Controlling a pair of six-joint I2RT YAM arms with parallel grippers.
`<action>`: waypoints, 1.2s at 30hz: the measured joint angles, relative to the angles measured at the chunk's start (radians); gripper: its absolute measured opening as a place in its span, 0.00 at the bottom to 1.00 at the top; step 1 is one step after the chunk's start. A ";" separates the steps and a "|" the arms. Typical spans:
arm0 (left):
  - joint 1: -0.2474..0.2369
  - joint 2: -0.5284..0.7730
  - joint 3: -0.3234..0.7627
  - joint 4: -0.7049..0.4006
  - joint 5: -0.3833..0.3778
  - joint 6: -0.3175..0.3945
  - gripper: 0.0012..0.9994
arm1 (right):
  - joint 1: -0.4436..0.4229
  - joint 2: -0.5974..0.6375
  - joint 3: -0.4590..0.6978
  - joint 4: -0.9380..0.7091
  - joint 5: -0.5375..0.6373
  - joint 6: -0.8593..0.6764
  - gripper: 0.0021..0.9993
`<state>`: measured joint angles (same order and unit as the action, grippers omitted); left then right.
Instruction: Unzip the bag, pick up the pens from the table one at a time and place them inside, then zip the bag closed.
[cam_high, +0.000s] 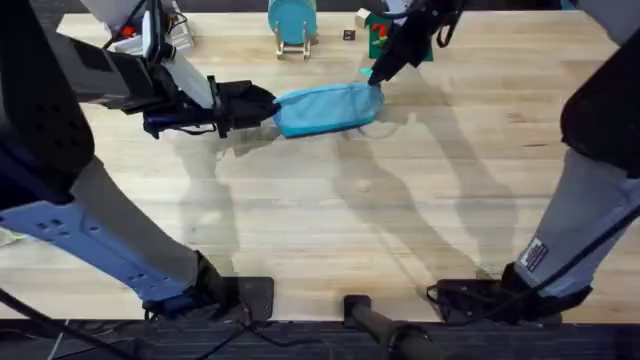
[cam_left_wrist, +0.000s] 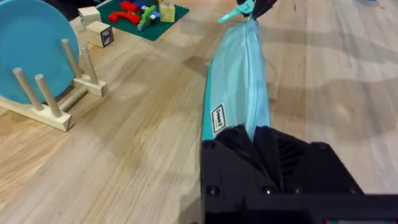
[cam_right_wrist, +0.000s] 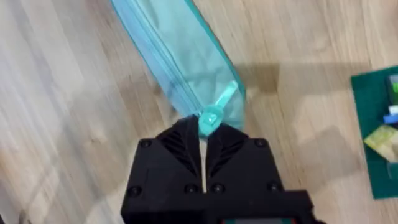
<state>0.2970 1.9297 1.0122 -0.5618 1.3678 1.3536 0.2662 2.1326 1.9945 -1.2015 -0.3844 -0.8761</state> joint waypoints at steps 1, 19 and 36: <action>0.000 0.000 0.000 0.001 0.000 0.000 0.04 | -0.006 0.000 0.000 -0.001 -0.001 0.000 0.03; -0.006 0.000 0.000 0.001 -0.002 0.000 0.04 | -0.057 0.000 0.000 -0.047 0.037 -0.101 0.03; 0.011 0.000 0.000 0.001 -0.019 0.000 0.04 | -0.171 0.000 0.000 -0.045 0.214 -0.113 0.03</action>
<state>0.3080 1.9298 1.0122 -0.5610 1.3491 1.3537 0.0952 2.1328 1.9942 -1.2461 -0.1707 -0.9894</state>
